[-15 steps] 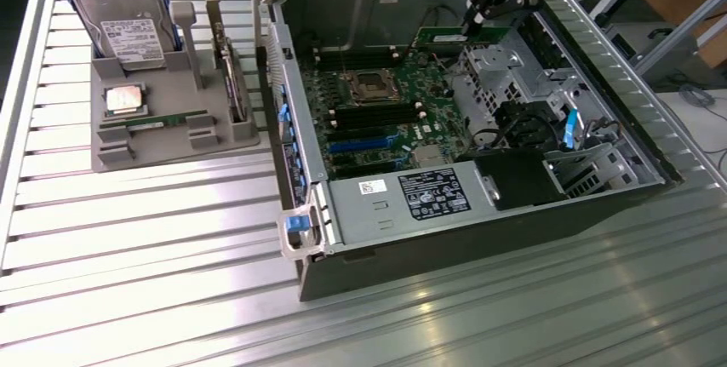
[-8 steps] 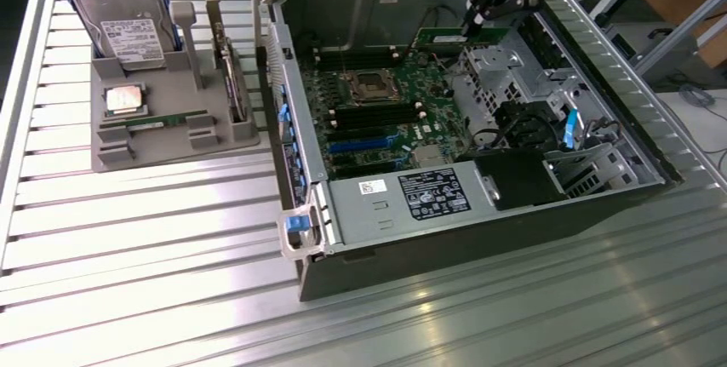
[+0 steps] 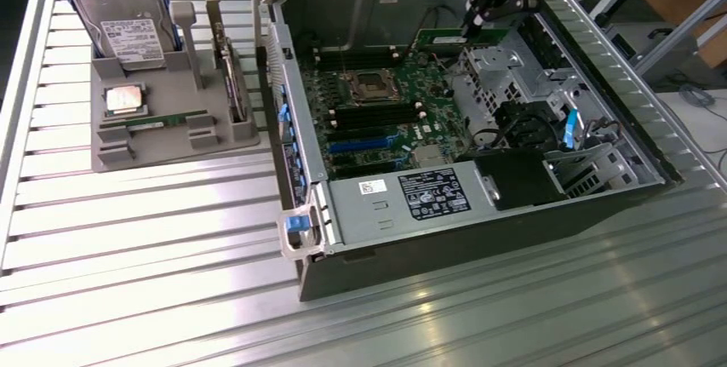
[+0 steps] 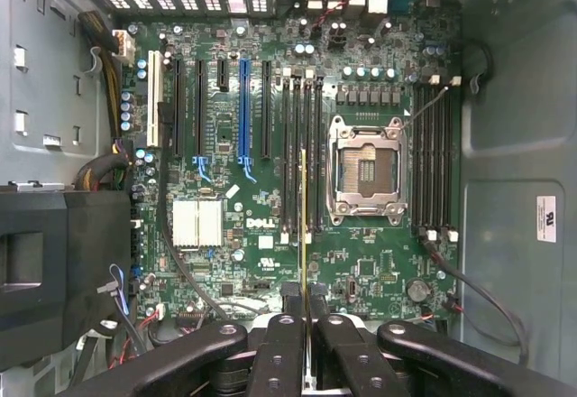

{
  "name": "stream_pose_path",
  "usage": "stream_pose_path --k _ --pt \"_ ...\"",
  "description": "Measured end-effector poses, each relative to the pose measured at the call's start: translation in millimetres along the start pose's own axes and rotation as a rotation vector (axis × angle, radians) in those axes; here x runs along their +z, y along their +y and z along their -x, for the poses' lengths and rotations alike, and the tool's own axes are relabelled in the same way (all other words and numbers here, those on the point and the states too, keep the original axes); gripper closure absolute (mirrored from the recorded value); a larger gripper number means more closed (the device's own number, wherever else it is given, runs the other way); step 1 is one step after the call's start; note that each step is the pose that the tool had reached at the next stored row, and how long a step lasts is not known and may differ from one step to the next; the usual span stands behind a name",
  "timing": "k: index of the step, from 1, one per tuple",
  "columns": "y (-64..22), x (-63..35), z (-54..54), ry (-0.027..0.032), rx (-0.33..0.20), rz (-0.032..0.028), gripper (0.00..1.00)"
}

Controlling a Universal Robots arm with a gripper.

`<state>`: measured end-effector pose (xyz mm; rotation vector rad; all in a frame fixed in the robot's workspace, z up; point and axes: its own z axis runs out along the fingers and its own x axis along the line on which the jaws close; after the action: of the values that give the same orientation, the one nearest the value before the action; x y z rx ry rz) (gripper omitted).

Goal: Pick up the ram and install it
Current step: 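Insert the ram into the slot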

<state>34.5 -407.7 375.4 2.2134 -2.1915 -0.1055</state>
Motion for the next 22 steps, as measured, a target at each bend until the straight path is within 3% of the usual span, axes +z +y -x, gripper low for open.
stream_pose_path --k 22 --pt "-0.5 7.1 -1.5 0.0000 0.000 0.0000 0.87"
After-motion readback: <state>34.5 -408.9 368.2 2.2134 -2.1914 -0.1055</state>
